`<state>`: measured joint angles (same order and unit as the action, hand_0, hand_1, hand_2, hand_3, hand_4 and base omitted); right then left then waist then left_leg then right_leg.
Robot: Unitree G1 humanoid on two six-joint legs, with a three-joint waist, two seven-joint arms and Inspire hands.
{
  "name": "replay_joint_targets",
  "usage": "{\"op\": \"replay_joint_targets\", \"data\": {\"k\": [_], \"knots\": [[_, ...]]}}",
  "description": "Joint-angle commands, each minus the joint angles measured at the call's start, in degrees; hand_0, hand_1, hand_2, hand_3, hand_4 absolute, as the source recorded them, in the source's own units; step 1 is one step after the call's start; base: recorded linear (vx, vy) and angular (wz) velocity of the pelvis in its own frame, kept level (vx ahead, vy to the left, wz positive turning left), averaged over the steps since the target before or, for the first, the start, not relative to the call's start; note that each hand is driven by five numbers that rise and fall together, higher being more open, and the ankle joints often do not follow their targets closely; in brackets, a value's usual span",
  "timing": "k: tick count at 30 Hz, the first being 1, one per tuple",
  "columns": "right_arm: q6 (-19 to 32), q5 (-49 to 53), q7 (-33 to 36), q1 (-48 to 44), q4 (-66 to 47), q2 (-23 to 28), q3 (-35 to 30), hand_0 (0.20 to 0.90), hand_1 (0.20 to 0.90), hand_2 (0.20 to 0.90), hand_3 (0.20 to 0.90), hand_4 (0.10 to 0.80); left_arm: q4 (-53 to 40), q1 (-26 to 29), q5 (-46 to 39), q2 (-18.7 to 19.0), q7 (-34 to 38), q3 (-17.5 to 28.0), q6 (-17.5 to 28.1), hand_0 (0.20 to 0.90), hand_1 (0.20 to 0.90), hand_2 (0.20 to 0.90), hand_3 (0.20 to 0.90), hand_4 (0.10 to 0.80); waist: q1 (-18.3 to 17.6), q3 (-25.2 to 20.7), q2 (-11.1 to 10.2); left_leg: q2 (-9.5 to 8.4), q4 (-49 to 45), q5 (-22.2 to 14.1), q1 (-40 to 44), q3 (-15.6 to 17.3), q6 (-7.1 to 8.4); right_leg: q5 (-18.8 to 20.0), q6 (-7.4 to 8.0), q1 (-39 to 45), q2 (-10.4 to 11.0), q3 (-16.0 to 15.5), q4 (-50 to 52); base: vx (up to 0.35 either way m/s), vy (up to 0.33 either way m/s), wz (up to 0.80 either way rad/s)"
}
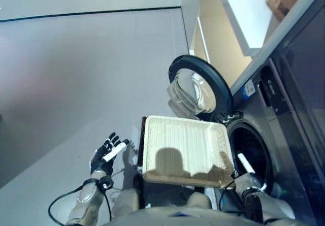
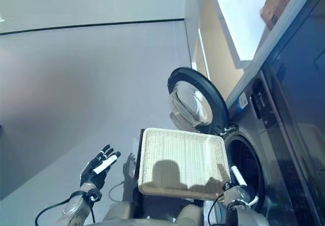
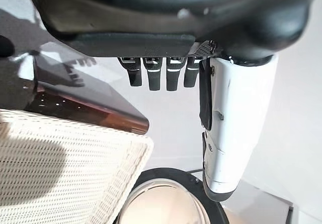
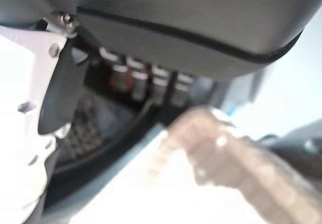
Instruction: Pick up the clothes and place them into the washing machine
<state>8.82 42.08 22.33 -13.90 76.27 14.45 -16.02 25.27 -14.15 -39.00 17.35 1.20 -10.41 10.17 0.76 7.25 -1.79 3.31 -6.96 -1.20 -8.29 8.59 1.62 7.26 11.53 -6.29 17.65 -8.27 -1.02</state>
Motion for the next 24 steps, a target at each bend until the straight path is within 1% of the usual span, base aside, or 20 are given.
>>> {"op": "replay_joint_targets", "data": {"k": [1,3,5,7,8,9,13,18,21,24], "knots": [[3.43,-8.82,-0.02,1.19,-1.22,5.80,3.41,0.900,0.900,0.900,0.900,0.800,-3.27,0.18,3.41,-1.90,-1.14,4.46,2.94,0.900,0.900,0.900,0.900,0.800,0.39,-2.96,0.42,2.88,4.93,2.02,3.81,-1.24,3.01,0.06,0.50,1.45,-0.53,-1.92,0.33,0.078,-0.025,-0.15],[3.38,-11.93,-1.43,2.75,-4.29,4.39,6.56,0.900,0.900,0.900,0.900,0.800,-2.82,0.05,3.71,-2.39,-1.57,5.28,2.60,0.900,0.900,0.900,0.900,0.800,0.07,-3.59,0.12,3.17,5.79,2.26,5.10,-0.83,3.12,-0.04,0.46,2.12,-0.91,-1.81,0.03,0.056,-0.022,-0.11],[4.06,-13.78,-4.32,5.81,-10.49,3.16,9.85,0.900,0.900,0.900,0.900,0.800,-2.39,-0.13,4.03,-2.80,-2.30,6.40,2.21,0.900,0.900,0.900,0.900,0.800,-0.40,-4.17,-0.17,3.50,6.97,2.77,6.15,-0.37,3.32,-0.09,0.42,2.37,-1.44,-1.59,-0.33,0.040,-0.016,-0.16],[4.76,-14.11,-6.66,9.54,-15.98,2.12,11.80,0.900,0.900,0.900,0.900,0.800,-0.86,-0.84,4.69,-3.15,-3.01,7.64,2.02,0.900,0.900,0.900,0.900,0.800,-0.77,-4.87,-0.37,3.76,7.90,3.22,7.16,0.09,3.46,-0.30,0.26,2.90,-2.04,-1.36,-0.65,0.046,-0.019,-0.23],[5.25,-14.10,-8.58,12.64,-20.87,1.26,13.11,0.900,0.900,0.900,0.900,0.800,0.04,-1.32,5.17,-3.67,-3.19,8.49,1.88,0.900,0.900,0.900,0.900,0.800,-1.02,-5.18,-0.55,4.10,8.31,3.46,7.82,0.21,3.59,-0.53,0.08,3.28,-2.57,-1.31,-0.80,0.045,-0.034,-0.20],[5.51,-13.96,-9.42,13.62,-21.96,0.69,13.52,0.900,0.900,0.900,0.900,0.800,0.47,-1.35,5.46,-3.85,-3.35,8.59,2.00,0.900,0.900,0.900,0.900,0.800,-1.05,-5.44,-0.59,4.25,8.47,3.51,8.24,0.27,3.64,-0.60,0.02,3.65,-2.82,-1.38,-0.94,0.036,-0.027,-0.13],[5.72,-13.60,-11.01,14.64,-22.91,-0.34,14.82,0.900,0.900,0.900,0.900,0.800,1.15,-1.08,5.65,-4.35,-3.40,8.37,2.39,0.900,0.900,0.900,0.900,0.800,-1.07,-5.92,-0.71,4.70,8.84,3.73,9.05,0.37,3.80,-0.82,-0.11,4.13,-3.47,-1.27,-1.08,0.020,-0.019,-0.08],[5.50,-15.54,-11.01,14.06,-22.14,-2.40,17.30,0.900,0.900,0.900,0.900,0.800,4.19,-0.03,6.19,-5.58,-3.13,7.66,2.51,0.900,0.900,0.900,0.900,0.800,-0.98,-6.84,-0.53,5.60,10.02,4.49,10.45,0.56,4.12,-1.38,-0.39,4.96,-4.45,-1.13,-0.91,0.010,-0.013,-0.03],[5.16,-17.67,-11.72,13.69,-21.61,-3.26,20.16,0.900,0.900,0.900,0.900,0.800,5.73,1.12,6.52,-5.97,-2.98,6.97,2.73,0.900,0.900,0.900,0.900,0.800,-0.88,-7.07,-0.33,5.83,10.49,4.84,11.00,0.63,4.29,-1.67,-0.56,5.45,-4.92,-1.15,-1.06,-0.002,-0.010,-0.02],[4.06,-23.29,-11.80,12.78,-21.08,-3.30,24.38,0.900,0.900,0.900,0.900,0.800,5.72,2.14,7.03,-5.96,-3.20,5.54,2.79,0.900,0.900,0.900,0.900,0.800,-0.58,-7.44,-0.02,5.84,10.85,5.20,11.02,0.51,4.43,-1.89,-0.63,6.01,-5.02,-1.54,-1.28,0.000,0.000,0.00]]}}
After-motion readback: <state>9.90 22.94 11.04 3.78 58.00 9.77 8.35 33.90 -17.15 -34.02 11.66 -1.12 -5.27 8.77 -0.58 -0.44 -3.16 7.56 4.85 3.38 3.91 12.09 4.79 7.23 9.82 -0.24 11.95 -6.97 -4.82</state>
